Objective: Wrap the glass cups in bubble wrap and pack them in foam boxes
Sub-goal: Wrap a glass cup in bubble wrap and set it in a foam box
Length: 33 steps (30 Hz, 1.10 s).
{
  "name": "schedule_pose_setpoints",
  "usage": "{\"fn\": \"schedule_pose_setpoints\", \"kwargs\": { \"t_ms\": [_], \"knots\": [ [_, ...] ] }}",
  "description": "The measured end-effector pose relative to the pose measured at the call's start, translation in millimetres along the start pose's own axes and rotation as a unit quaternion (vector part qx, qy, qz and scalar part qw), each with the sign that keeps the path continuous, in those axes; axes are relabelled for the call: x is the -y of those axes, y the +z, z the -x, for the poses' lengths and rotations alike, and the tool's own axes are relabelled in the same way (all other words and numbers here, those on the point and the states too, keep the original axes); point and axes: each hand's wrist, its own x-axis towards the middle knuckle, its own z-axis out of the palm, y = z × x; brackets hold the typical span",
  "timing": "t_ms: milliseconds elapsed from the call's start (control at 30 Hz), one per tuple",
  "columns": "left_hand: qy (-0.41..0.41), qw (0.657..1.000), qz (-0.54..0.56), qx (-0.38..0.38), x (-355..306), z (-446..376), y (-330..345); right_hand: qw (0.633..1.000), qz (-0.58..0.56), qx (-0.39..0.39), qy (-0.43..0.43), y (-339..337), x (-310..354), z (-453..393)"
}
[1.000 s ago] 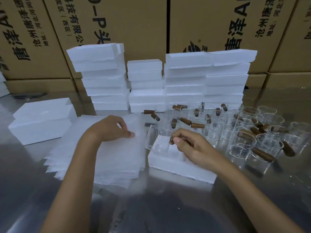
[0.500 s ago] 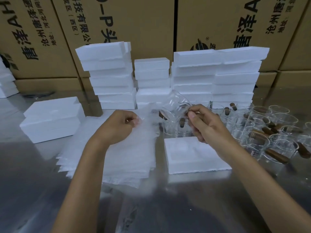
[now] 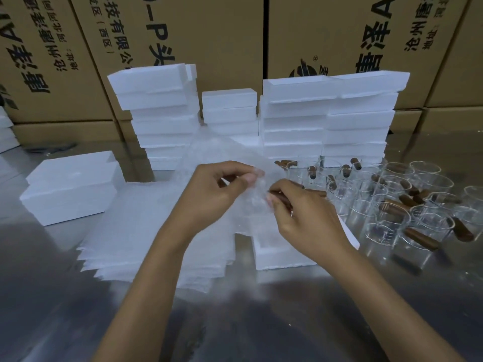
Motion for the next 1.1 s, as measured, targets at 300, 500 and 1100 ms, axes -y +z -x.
{"fn": "schedule_pose_setpoints", "kwargs": {
  "t_ms": [300, 500, 1100],
  "knots": [
    [-0.032, 0.982, 0.167, 0.086, -11, 6, 33, 0.887, -0.368, 0.036, 0.276, -12, -13, -3],
    [0.078, 0.952, 0.029, -0.294, -4, 0, 10, 0.878, -0.364, 0.045, 0.308, -20, -26, -2],
    [-0.159, 0.933, 0.318, 0.060, 15, 1, 42, 0.797, -0.572, 0.070, 0.179, -5, -3, 5]
  ]
}}
